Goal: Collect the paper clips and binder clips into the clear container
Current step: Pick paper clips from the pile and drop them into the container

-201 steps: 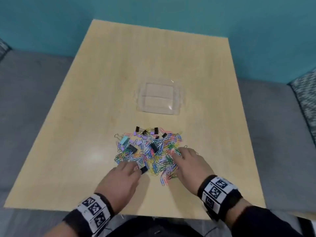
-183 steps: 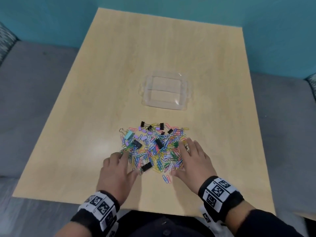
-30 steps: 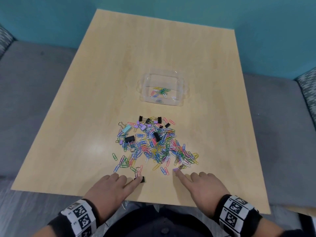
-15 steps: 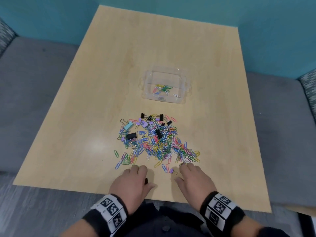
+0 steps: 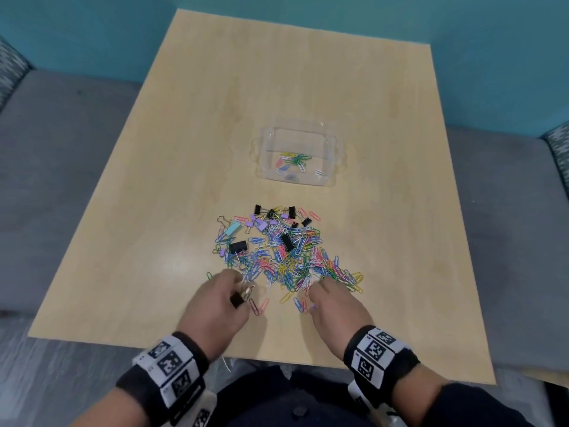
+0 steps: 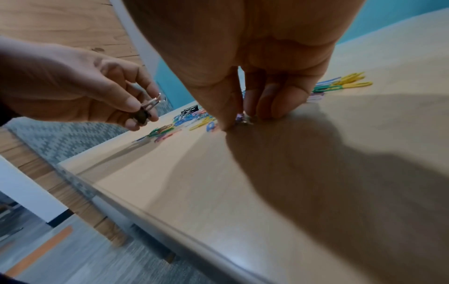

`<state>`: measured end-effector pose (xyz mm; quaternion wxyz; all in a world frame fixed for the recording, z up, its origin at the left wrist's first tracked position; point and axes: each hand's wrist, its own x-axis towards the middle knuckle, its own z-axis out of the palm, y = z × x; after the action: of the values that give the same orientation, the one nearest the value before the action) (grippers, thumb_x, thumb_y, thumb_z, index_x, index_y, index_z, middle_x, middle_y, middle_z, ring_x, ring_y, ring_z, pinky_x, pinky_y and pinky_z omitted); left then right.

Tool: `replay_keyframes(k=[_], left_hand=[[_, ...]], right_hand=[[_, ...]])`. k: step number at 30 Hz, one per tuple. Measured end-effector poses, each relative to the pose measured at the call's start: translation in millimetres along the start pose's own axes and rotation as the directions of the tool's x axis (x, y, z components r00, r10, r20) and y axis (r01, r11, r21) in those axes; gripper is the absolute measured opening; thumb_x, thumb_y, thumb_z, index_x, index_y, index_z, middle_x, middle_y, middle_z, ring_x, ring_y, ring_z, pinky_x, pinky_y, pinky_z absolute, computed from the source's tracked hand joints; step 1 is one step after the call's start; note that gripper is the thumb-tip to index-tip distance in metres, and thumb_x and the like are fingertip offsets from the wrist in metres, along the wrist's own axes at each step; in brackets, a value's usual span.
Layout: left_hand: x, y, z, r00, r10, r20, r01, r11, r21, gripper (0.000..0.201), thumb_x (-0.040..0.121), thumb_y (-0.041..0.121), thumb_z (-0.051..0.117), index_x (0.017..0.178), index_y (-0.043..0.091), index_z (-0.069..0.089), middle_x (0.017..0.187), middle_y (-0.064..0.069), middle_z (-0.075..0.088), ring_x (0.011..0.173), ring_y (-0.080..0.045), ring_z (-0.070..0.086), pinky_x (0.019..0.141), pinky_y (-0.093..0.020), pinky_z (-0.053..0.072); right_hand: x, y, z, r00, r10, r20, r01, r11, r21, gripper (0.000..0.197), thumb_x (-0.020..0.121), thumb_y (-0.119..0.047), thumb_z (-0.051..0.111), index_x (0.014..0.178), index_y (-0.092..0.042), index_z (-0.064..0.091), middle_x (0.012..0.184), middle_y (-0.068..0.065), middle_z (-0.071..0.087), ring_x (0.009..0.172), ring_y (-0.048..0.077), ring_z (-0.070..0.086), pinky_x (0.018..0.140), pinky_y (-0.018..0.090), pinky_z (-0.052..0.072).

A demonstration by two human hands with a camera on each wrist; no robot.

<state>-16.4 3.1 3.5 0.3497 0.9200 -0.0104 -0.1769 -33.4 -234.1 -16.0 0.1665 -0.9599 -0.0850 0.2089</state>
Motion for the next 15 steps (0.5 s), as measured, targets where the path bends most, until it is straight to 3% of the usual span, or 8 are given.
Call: replay_keyframes(k=[4,7,9,12,15], left_hand=[[39,-27,-33,0.987,-0.027,-0.16,0.057,0.981,0.188,0.016,0.074,0.022,0.068,0.086,0.023,0.057,0.083,0.001,0.054,0.077,-0.022,0.054,0.068,-0.036,0.046],[63,-42,-46,0.981,-0.059,-0.188,0.111,0.954,0.28,0.019,0.079,0.023,0.066,0.097,0.018,0.06,0.091,-0.003,0.055,0.085,-0.027,0.053,0.072,-0.037,0.046],[68,-45,-48,0.98,-0.055,-0.191,0.113,0.946,0.304,0.027,0.08,0.024,0.067,0.105,0.014,0.061,0.099,-0.007,0.056,0.093,-0.03,0.05,0.078,-0.039,0.046],[57,-37,-46,0.975,0.062,-0.213,0.019,0.932,0.362,0.024,0.084,0.024,0.064,0.104,0.011,0.062,0.104,-0.01,0.056,0.093,-0.032,0.048,0.08,-0.041,0.045],[26,-31,-28,0.981,0.16,-0.11,-0.104,0.911,0.4,0.034,0.083,0.033,0.048,0.106,0.011,0.061,0.105,-0.011,0.055,0.091,-0.032,0.05,0.08,-0.042,0.048]], right_hand=[[4,-6,-5,0.998,-0.057,0.008,0.057,0.995,-0.077,0.024,0.062,-0.006,0.07,0.074,-0.017,0.052,0.078,0.0,0.053,0.07,0.023,0.054,0.054,0.025,0.029],[15,0,-26,0.999,0.01,-0.034,-0.011,1.0,-0.02,0.011,0.079,-0.009,0.051,0.077,-0.018,0.046,0.082,0.001,0.049,0.079,0.022,0.047,0.059,0.03,0.029],[29,20,-40,0.985,0.118,-0.122,-0.118,0.993,0.012,0.006,0.081,-0.011,0.046,0.082,-0.016,0.049,0.084,0.002,0.049,0.08,0.023,0.047,0.06,0.033,0.034],[48,54,-56,0.946,0.277,-0.168,-0.268,0.961,0.071,0.009,0.084,-0.011,0.048,0.088,-0.014,0.055,0.087,0.005,0.051,0.081,0.029,0.051,0.062,0.033,0.038],[51,72,-63,0.931,0.293,-0.216,-0.271,0.954,0.127,0.015,0.089,-0.017,0.051,0.102,-0.013,0.058,0.098,0.007,0.052,0.092,0.029,0.051,0.07,0.033,0.04]])
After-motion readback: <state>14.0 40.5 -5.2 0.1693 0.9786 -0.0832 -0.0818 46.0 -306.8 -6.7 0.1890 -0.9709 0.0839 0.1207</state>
